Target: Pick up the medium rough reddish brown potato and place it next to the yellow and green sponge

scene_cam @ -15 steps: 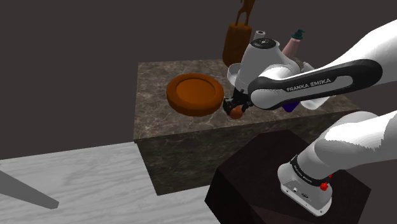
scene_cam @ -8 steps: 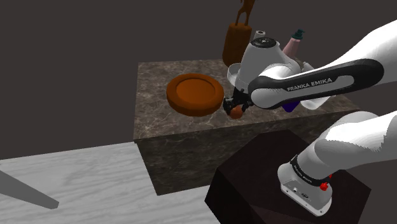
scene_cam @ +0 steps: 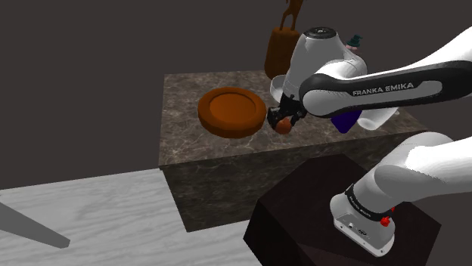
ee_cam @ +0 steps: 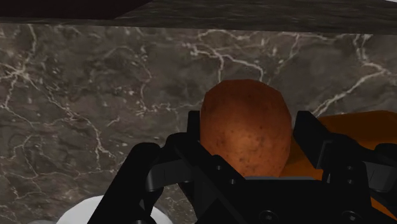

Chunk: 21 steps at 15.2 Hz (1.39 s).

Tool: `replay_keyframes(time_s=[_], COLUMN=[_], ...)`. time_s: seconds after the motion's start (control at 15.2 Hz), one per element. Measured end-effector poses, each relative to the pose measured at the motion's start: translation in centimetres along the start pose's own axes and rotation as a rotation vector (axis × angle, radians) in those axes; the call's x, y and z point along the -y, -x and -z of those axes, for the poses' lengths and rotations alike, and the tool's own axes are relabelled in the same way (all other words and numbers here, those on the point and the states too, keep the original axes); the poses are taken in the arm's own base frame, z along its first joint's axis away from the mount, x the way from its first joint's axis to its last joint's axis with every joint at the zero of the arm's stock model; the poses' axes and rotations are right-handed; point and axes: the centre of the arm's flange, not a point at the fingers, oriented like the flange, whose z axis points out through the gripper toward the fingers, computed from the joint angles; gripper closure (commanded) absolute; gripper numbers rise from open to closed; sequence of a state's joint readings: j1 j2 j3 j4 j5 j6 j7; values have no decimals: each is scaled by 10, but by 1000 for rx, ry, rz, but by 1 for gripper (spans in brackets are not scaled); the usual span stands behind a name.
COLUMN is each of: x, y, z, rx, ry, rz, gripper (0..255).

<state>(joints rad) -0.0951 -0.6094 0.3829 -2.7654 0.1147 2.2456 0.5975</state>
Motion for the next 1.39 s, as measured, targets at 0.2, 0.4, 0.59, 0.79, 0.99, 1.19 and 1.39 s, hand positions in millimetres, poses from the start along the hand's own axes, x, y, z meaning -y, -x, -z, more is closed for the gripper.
replay_keyframes(time_s=[0.2, 0.4, 0.59, 0.79, 0.99, 1.19, 1.39], x=[-2, -2, -2, -4, -5, -6, -25], y=[0, -5, -7, -9, -10, -11, -33], z=[16, 31, 46, 62, 78, 92, 89], rx=[0, 0, 0, 0, 0, 0, 1], ry=[0, 0, 0, 0, 0, 0, 0], rz=[0, 0, 0, 0, 0, 0, -1], gripper=[255, 255, 255, 255, 255, 255, 255])
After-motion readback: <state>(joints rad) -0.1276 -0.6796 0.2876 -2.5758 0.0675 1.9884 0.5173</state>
